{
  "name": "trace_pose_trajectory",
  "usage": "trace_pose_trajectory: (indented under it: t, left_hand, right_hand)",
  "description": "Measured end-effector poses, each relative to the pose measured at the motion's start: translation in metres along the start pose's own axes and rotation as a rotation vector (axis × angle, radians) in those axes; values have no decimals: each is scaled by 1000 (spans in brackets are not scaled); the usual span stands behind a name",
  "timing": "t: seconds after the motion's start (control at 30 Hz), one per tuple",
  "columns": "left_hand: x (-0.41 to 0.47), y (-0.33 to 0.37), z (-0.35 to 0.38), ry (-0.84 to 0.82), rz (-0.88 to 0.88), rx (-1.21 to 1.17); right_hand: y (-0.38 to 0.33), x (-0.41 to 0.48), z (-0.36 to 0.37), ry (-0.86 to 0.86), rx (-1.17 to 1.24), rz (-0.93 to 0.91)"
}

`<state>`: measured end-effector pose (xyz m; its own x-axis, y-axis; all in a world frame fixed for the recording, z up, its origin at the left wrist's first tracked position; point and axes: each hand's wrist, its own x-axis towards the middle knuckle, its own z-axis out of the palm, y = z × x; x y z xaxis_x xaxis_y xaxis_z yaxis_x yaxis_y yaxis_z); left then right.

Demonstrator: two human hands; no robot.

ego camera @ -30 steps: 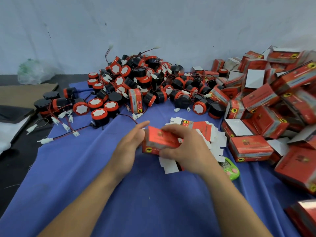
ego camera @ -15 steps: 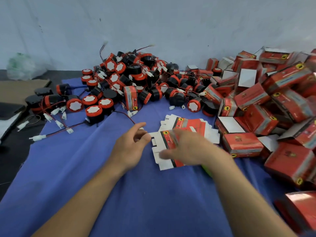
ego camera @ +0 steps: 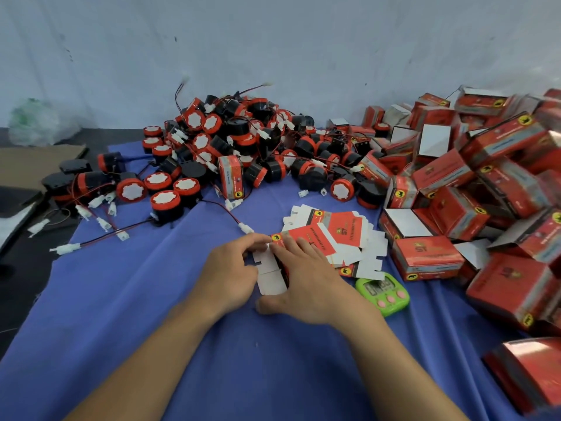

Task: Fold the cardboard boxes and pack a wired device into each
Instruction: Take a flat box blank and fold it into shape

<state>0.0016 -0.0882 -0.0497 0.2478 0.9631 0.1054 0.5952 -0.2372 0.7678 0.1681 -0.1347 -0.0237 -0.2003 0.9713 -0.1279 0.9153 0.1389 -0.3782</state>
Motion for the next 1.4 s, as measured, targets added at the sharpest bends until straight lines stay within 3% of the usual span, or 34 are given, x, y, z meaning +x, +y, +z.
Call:
trace_pose_trajectory:
  t: [0.17, 0.37, 0.6, 0.7, 0.77, 0.87, 0.97, 1.13, 1.23, 1.4]
  left_hand:
    - [-3, 2, -2, 39, 45, 16]
    - [-10, 7, -6, 100, 144, 113]
    - [-10, 12, -9, 383, 229, 29]
    - [-12, 14, -10, 403, 268, 41]
    - [-12, 14, -9, 424, 259, 118]
    - [-10, 14, -11, 518, 365, 263]
    - [-9, 10, -11, 570, 496, 287]
    - [-11, 9, -18, 658, 513, 317]
    - [-14, 10, -21, 585, 497, 201]
    - [-20, 16, -23, 483, 489, 48]
  right_hand:
    - [-17, -1, -6, 26, -61, 9]
    - [-27, 1, -17, 236, -53, 32]
    - [-11, 4, -21, 762, 616, 18]
    - [-9, 7, -16, 874, 951, -18]
    - [-5, 7, -12, 865, 1142, -51]
    - [-3, 4, -6, 791, 1199, -75]
    - [-4, -2, 0, 735, 1090, -51]
    - [-3, -10, 1, 601, 799, -45]
    - [-5, -12, 5, 473, 667, -150]
    - [-7, -10, 7, 476, 550, -148]
